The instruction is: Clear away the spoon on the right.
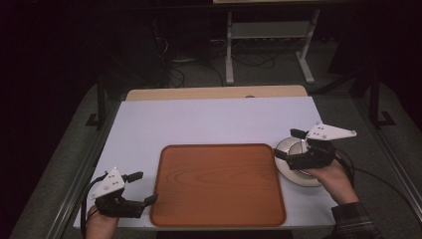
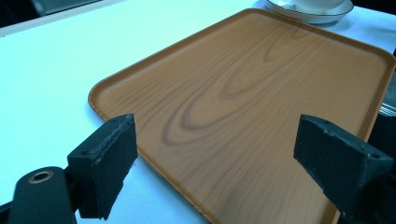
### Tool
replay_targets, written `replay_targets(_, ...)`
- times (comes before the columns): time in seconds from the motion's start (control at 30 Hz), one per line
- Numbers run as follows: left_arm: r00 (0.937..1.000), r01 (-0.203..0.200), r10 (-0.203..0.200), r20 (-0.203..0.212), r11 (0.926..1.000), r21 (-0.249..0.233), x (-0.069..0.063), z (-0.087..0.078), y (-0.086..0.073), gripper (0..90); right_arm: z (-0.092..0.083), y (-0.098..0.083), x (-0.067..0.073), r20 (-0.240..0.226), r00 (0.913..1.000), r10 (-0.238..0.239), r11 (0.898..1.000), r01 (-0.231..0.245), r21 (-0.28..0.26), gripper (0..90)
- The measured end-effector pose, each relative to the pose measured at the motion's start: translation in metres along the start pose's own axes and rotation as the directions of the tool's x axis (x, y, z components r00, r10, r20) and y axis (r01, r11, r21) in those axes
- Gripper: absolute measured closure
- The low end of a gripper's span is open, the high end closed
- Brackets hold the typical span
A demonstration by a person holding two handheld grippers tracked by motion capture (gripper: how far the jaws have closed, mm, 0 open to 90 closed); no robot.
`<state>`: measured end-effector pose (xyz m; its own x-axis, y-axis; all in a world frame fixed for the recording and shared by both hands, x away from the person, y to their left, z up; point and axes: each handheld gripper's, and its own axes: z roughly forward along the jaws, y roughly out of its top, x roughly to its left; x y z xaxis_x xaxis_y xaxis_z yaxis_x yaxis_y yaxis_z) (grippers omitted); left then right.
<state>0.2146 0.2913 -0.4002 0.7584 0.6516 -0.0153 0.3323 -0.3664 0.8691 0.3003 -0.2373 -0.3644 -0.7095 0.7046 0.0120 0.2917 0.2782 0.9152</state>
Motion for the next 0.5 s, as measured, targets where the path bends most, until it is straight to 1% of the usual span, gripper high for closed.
replay_targets(0.07, 1.0, 0.001, -0.001, 0.001, 1.0, -0.004, 0.0, 0.0, 0.0, 13.0, 0.0, 0.002, -0.002, -0.007, 1.0, 0.003, 1.0, -0.003, -0.005, 12.4)
replay_targets(0.1, 1.0, 0.001, -0.001, 0.0, 1.0, -0.007, 0.0, 0.0, 0.001, 13.1, 0.001, 0.003, -0.004, -0.003, 1.0, 0.0, 1.0, 0.0, -0.001, 12.8)
replay_targets(0.17, 1.0, 0.003, -0.003, 0.002, 1.0, -0.009, 0.001, 0.001, 0.001, 13.0, 0.003, 0.004, -0.007, 0.005, 0.9999, 0.013, 1.0, -0.013, 0.011, 14.1)
replay_targets(0.23, 1.0, 0.001, -0.001, 0.002, 1.0, -0.01, 0.001, 0.001, 0.001, 13.0, 0.004, 0.004, -0.009, 0.003, 0.9999, 0.016, 1.0, -0.016, 0.013, 14.9)
replay_targets(0.27, 1.0, 0.001, -0.001, 0.003, 1.0, -0.01, 0.001, 0.001, 0.001, 13.1, 0.004, 0.004, -0.01, 0.002, 0.9997, 0.023, 1.0, -0.023, 0.019, 16.9)
replay_targets(0.37, 1.0, -0.002, 0.002, 0.005, 0.9999, -0.01, 0.001, 0.002, 0.001, 13.1, 0.007, 0.006, -0.014, 0.002, 0.9997, 0.023, 0.999, -0.023, 0.042, 24.4)
replay_targets(0.43, 1.0, -0.005, 0.005, 0.008, 0.9999, -0.015, 0.001, 0.002, 0.002, 13.1, 0.01, 0.007, -0.019, 0.017, 0.9994, 0.03, 0.998, -0.031, 0.058, 33.5)
replay_targets(0.47, 1.0, -0.005, 0.005, 0.008, 0.9999, -0.015, 0.001, 0.002, 0.002, 13.1, 0.01, 0.007, -0.019, 0.017, 0.9994, 0.03, 0.998, -0.031, 0.058, 33.5)
replay_targets(0.5, 0.9999, -0.006, 0.007, 0.009, 0.9998, -0.018, 0.001, 0.002, 0.002, 13.0, 0.012, 0.007, -0.024, 0.026, 0.9984, 0.05, 0.997, -0.051, 0.064, 39.6)
